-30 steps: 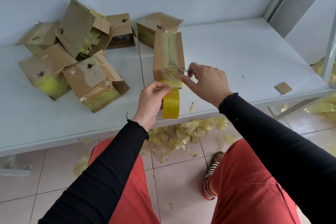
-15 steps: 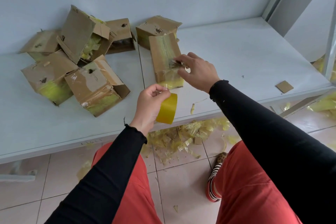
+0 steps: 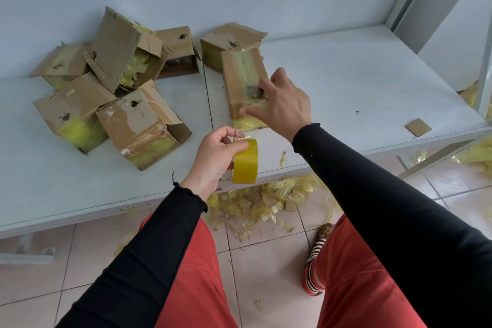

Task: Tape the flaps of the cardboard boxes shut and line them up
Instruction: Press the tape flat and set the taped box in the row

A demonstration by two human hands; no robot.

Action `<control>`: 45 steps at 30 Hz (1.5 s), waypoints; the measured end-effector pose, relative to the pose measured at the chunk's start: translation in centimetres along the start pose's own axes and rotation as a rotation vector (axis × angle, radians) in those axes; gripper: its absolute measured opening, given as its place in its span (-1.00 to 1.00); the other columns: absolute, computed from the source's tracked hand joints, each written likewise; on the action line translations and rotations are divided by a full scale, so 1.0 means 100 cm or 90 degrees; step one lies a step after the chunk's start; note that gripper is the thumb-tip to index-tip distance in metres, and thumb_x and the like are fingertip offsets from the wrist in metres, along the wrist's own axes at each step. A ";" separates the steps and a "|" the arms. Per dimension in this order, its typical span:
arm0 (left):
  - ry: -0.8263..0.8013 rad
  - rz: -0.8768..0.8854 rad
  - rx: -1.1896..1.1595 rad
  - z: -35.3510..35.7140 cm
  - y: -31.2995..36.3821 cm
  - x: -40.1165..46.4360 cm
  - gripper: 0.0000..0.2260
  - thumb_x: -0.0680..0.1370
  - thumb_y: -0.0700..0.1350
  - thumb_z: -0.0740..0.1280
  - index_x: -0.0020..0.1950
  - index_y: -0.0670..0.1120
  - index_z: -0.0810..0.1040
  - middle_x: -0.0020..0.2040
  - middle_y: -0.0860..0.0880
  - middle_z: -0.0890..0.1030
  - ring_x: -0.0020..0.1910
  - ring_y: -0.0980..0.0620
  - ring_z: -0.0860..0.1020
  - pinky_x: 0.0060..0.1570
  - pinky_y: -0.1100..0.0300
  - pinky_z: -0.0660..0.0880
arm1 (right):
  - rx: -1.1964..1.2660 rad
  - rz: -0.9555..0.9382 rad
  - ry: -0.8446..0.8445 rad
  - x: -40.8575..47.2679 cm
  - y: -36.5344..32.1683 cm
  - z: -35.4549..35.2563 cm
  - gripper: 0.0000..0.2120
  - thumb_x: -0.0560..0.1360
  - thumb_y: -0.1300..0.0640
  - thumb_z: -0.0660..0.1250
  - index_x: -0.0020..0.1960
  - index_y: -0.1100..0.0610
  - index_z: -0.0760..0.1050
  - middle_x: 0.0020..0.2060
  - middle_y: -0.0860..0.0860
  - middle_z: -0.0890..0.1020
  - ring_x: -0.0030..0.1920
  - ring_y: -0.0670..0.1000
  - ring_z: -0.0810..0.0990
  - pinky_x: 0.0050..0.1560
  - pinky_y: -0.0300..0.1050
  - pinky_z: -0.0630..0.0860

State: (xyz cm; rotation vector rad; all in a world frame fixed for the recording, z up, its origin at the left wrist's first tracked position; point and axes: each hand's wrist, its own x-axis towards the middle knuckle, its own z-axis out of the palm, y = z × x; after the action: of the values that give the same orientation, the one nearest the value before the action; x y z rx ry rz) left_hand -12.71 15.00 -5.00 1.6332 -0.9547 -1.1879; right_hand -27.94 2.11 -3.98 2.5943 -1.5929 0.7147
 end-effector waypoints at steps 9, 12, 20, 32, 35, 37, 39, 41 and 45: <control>0.006 0.132 0.157 -0.013 0.003 0.002 -0.89 0.51 -0.13 0.51 -0.19 -0.04 0.63 -0.12 0.00 0.69 -0.08 0.00 0.64 -0.01 0.13 0.53 | 0.180 0.049 0.029 -0.018 0.007 -0.006 -0.65 0.46 -0.16 0.48 0.02 0.09 0.52 -0.04 0.05 0.49 -0.24 -0.02 0.46 -0.33 -0.12 0.36; -0.004 0.175 0.132 -0.011 -0.002 0.003 -0.86 0.55 -0.14 0.49 -0.19 -0.06 0.62 -0.18 0.03 0.67 -0.16 0.13 0.60 -0.10 0.28 0.51 | 0.454 0.203 0.030 -0.042 0.013 -0.022 -0.78 0.66 0.00 0.27 0.00 0.12 0.57 -0.31 0.04 0.55 -0.36 -0.09 0.38 -0.28 -0.11 0.33; 0.019 0.104 -0.089 0.001 0.021 0.011 -0.87 0.59 -0.14 0.45 -0.16 -0.05 0.62 -0.28 0.05 0.60 -0.34 0.20 0.52 -0.36 0.39 0.43 | 0.477 -0.033 -0.323 -0.127 -0.024 -0.056 -0.46 0.69 -0.15 0.01 0.10 0.33 0.44 -0.02 0.21 0.54 0.11 0.19 0.52 0.50 0.00 0.23; 0.116 0.225 -0.108 -0.015 0.138 0.096 -0.89 0.59 -0.17 0.44 -0.11 0.00 0.61 -0.24 0.11 0.68 -0.27 0.21 0.55 -0.27 0.34 0.44 | 0.701 0.268 -0.216 -0.128 -0.045 -0.086 -0.52 0.60 -0.25 0.18 -0.09 0.20 0.30 -0.20 0.18 0.59 -0.02 0.26 0.70 0.12 0.40 0.52; 0.127 0.234 -0.085 -0.022 0.160 0.139 -0.88 0.57 -0.16 0.47 -0.15 0.00 0.63 -0.26 0.14 0.64 -0.31 0.25 0.53 -0.21 0.34 0.43 | 0.695 0.295 -0.220 -0.125 -0.047 -0.085 -0.45 0.53 -0.33 0.17 -0.04 0.20 0.34 -0.18 0.21 0.63 -0.05 0.20 0.72 0.04 0.44 0.54; 0.112 0.241 -0.042 -0.020 0.165 0.162 -0.88 0.55 -0.15 0.50 -0.16 -0.02 0.64 -0.26 0.16 0.63 -0.31 0.32 0.54 -0.19 0.39 0.44 | 0.722 0.306 -0.213 -0.119 -0.048 -0.081 -0.57 0.58 -0.25 0.18 -0.03 0.15 0.39 -0.22 0.04 0.70 -0.09 0.05 0.75 0.04 0.39 0.55; 0.095 0.240 -0.010 -0.017 0.163 0.181 -0.91 0.55 -0.14 0.51 -0.14 -0.04 0.65 -0.24 0.15 0.63 -0.31 0.34 0.54 -0.17 0.38 0.44 | 0.730 0.311 -0.186 -0.108 -0.049 -0.079 -0.67 0.61 -0.20 0.17 -0.02 0.07 0.42 -0.22 -0.02 0.72 -0.11 0.01 0.75 0.10 0.32 0.58; 0.090 0.238 0.004 -0.016 0.158 0.198 -0.92 0.55 -0.15 0.51 -0.13 -0.05 0.66 -0.25 0.14 0.63 -0.31 0.29 0.53 -0.18 0.37 0.46 | 0.717 0.314 -0.164 -0.097 -0.050 -0.077 -0.73 0.65 -0.17 0.16 -0.02 0.02 0.43 -0.20 -0.02 0.73 -0.13 -0.03 0.74 0.10 0.28 0.59; 0.082 0.212 0.020 -0.014 0.142 0.223 -0.90 0.56 -0.16 0.50 -0.14 -0.07 0.64 -0.25 0.07 0.61 -0.32 0.16 0.50 -0.25 0.34 0.48 | 0.662 0.328 -0.152 -0.083 -0.046 -0.068 -0.75 0.69 -0.13 0.15 0.00 0.02 0.42 -0.18 0.00 0.71 -0.16 -0.10 0.73 0.07 0.22 0.60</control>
State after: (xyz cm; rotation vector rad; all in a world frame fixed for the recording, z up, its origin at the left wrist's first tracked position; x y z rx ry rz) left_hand -7.06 -9.85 2.14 1.4845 -1.1152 -0.8368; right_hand -29.73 13.00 -0.08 2.9211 -2.5210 1.7099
